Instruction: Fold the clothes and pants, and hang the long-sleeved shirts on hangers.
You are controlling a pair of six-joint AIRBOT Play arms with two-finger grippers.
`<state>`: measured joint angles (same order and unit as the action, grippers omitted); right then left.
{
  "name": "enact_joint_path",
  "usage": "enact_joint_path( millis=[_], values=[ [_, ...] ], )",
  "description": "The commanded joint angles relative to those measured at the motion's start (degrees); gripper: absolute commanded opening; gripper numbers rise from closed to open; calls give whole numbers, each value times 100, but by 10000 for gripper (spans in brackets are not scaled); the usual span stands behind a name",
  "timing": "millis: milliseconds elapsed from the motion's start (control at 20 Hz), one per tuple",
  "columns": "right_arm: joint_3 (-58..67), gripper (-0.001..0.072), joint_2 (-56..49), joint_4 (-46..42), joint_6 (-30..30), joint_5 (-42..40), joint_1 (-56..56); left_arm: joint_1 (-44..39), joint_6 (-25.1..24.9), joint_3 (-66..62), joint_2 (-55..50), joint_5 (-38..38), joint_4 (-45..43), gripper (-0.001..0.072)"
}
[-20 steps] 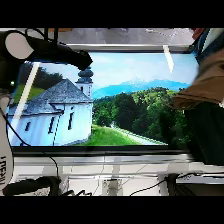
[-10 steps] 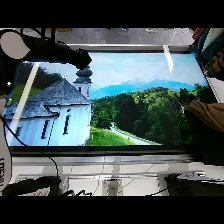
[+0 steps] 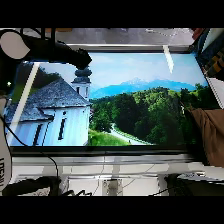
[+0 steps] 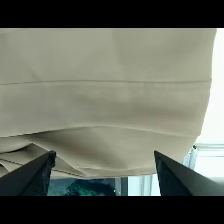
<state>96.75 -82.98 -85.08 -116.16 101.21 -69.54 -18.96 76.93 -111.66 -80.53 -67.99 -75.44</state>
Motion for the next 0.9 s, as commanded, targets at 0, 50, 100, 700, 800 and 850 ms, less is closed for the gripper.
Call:
enact_joint_path(
  millis=[0, 50, 100, 700, 800, 850],
  values=[
    [-2, 668, 0, -9, 160, -11, -4, 2, 0, 0, 2, 0, 0, 699],
    [-2, 525, 0, 129, 501, -70, 9, 2, 0, 0, 2, 0, 0, 699],
    [-2, 250, 0, 153, 619, -83, 55, 2, 0, 0, 2, 0, 0, 699],
    [22, 33, 1012, 245, 2444, -1773, 3589, 2, 0, 2, 2, 0, 2, 699],
    [22, 34, 1292, 236, 2590, -1753, 4277, 2, 0, 2, 2, -2, 2, 699],
    [22, 34, 1419, 229, 2599, -1679, 4621, 2, 0, 2, 2, -2, 0, 699]
  ],
)
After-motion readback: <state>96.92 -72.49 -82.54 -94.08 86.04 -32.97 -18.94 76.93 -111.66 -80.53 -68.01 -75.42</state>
